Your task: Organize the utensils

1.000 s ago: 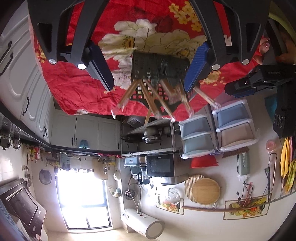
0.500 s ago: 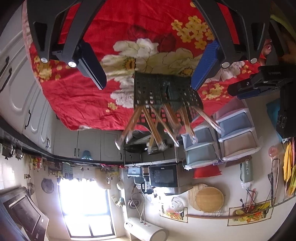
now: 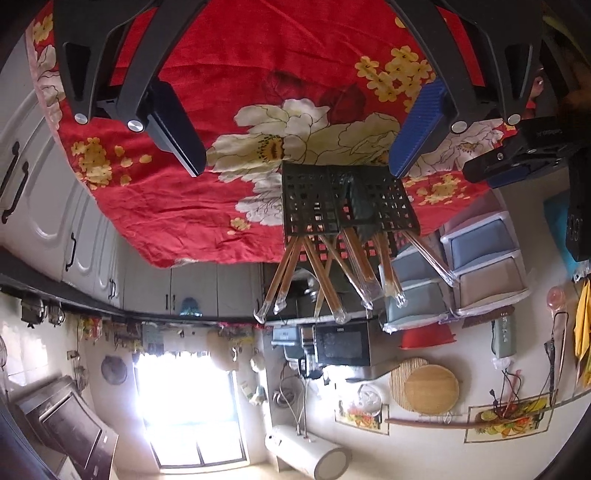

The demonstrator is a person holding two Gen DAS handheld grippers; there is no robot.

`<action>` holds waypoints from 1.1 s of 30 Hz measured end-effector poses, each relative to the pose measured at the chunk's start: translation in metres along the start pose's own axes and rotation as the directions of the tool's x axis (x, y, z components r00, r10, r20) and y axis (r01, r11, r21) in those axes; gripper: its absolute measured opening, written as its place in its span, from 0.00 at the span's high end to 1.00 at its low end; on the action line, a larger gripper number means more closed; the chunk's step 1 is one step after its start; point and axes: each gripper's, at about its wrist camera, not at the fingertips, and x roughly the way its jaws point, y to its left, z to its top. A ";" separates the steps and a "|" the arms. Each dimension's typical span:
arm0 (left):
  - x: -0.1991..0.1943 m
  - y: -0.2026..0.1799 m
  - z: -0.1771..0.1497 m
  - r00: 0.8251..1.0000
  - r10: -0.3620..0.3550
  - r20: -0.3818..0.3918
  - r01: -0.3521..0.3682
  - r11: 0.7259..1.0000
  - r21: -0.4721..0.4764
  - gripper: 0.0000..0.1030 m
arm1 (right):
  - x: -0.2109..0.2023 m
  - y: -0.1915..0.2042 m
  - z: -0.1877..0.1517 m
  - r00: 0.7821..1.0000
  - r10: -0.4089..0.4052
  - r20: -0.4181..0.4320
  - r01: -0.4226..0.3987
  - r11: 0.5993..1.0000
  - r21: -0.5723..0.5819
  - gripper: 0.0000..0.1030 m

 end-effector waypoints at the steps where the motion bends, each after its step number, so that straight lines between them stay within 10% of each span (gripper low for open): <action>1: -0.001 0.000 -0.001 1.000 0.005 0.012 -0.004 1.000 -0.001 0.10 | -0.001 -0.001 0.000 1.000 -0.001 0.010 0.001 1.000 0.002 0.06; 33: -0.017 -0.003 -0.011 0.988 0.025 0.154 -0.027 1.000 0.013 0.10 | -0.020 0.015 -0.018 0.981 -0.029 0.193 0.038 0.998 -0.040 0.06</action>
